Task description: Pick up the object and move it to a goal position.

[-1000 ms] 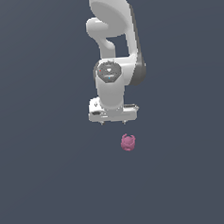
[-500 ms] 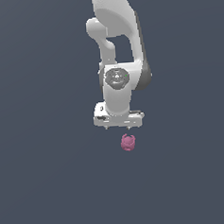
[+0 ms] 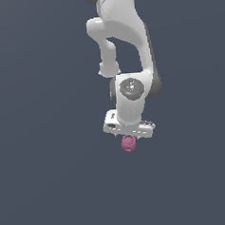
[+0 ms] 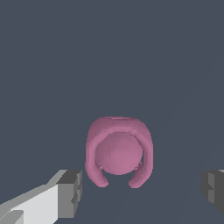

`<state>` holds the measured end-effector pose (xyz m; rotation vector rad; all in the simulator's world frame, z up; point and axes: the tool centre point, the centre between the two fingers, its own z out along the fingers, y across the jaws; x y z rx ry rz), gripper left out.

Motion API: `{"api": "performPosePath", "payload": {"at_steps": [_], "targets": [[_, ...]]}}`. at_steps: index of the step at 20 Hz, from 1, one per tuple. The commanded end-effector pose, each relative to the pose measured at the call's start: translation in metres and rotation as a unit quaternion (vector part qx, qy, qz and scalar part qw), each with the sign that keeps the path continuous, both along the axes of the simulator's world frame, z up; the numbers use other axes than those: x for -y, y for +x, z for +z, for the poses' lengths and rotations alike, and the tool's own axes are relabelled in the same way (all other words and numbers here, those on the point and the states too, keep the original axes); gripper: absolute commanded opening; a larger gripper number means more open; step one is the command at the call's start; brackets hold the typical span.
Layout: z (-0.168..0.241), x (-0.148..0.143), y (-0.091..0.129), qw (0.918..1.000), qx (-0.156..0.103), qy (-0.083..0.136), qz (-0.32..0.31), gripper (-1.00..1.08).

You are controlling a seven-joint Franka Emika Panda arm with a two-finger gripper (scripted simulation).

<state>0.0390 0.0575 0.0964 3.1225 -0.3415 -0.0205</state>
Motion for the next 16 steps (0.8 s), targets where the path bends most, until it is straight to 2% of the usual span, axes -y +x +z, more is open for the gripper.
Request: {"api": "performPosePath", "payload": {"at_steps": [1, 10, 16], "targets": [[-0.003, -0.006, 0.005, 0.9999, 0.004, 0.000, -0.010, 1.00], [-0.008, -0.011, 0.009, 0.9999, 0.006, -0.001, -0.016, 1.00], [-0.030, -0.011, 0.008, 0.9998, 0.006, -0.001, -0.017, 1.00]]}}
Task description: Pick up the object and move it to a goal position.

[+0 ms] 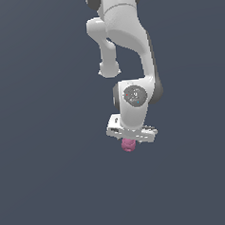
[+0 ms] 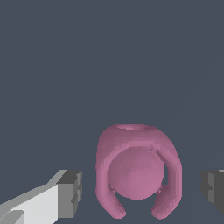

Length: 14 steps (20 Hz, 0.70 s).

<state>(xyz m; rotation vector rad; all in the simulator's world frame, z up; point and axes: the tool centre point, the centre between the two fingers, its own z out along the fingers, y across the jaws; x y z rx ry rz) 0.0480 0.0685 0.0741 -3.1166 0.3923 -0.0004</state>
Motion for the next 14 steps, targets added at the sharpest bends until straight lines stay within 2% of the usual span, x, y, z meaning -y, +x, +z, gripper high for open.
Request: {"api": "performPosePath", "payload": {"at_steps": [1, 10, 11, 14], "targets": [[-0.014, 0.000, -0.001, 1.0000, -0.001, 0.000, 0.000, 1.00], [-0.034, 0.000, 0.001, 1.0000, 0.000, 0.000, -0.001, 1.00], [-0.034, 0.000, 0.001, 1.0000, 0.000, 0.000, -0.001, -1.00], [-0.034, 0.000, 0.001, 1.0000, 0.000, 0.000, -0.001, -1.00]]}}
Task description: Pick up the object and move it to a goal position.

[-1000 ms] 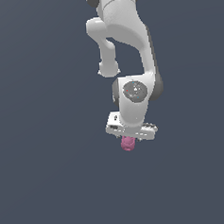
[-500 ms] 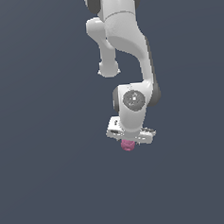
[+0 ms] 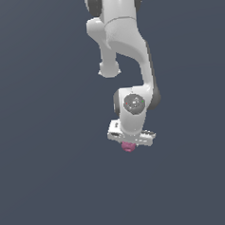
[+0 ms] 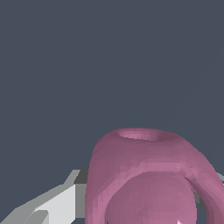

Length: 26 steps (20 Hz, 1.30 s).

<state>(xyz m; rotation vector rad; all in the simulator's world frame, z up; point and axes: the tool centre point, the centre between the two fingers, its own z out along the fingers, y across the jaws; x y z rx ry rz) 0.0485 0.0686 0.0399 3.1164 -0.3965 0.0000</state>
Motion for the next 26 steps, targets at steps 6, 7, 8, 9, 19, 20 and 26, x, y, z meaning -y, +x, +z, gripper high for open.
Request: {"api": "performPosePath", "payload": {"at_steps": [6, 7, 8, 9, 19, 20, 26], "targets": [[0.000, 0.000, 0.000, 1.0000, 0.000, 0.000, 0.000, -1.00], [0.000, 0.000, 0.000, 1.0000, 0.000, 0.000, 0.000, -1.00], [0.000, 0.000, 0.000, 1.0000, 0.000, 0.000, 0.000, -1.00], [0.001, 0.001, 0.001, 1.0000, 0.000, 0.000, 0.000, -1.00], [0.048, 0.036, 0.013, 1.0000, 0.000, 0.000, 0.000, -1.00], [0.056, 0.042, 0.015, 1.0000, 0.000, 0.000, 0.000, -1.00], [0.107, 0.080, 0.029, 1.0000, 0.000, 0.000, 0.000, -1.00]]}}
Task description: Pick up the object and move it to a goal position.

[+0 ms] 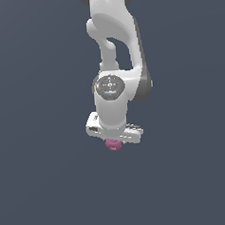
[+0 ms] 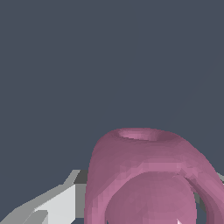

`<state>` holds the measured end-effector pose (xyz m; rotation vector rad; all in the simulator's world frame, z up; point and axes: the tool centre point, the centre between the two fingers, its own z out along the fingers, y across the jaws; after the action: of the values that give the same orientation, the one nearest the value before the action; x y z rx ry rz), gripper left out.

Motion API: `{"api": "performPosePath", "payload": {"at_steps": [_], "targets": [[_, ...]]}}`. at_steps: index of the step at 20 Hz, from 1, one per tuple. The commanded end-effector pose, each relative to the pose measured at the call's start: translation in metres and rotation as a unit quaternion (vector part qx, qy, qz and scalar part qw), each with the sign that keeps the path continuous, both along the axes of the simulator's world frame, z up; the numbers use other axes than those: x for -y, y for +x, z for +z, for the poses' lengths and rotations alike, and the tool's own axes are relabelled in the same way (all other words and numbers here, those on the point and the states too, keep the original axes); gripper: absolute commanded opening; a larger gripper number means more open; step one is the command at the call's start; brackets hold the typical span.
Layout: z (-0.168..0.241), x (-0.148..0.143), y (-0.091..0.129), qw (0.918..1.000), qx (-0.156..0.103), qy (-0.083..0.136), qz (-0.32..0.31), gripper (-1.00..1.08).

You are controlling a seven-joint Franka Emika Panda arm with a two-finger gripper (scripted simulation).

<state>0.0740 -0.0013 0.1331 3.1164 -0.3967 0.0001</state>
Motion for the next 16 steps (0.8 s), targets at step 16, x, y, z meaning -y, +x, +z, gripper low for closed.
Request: {"api": "performPosePath", "payload": {"at_steps": [16], "targets": [[0.111, 0.083, 0.035, 1.0000, 0.000, 0.000, 0.000, -1.00]]}}
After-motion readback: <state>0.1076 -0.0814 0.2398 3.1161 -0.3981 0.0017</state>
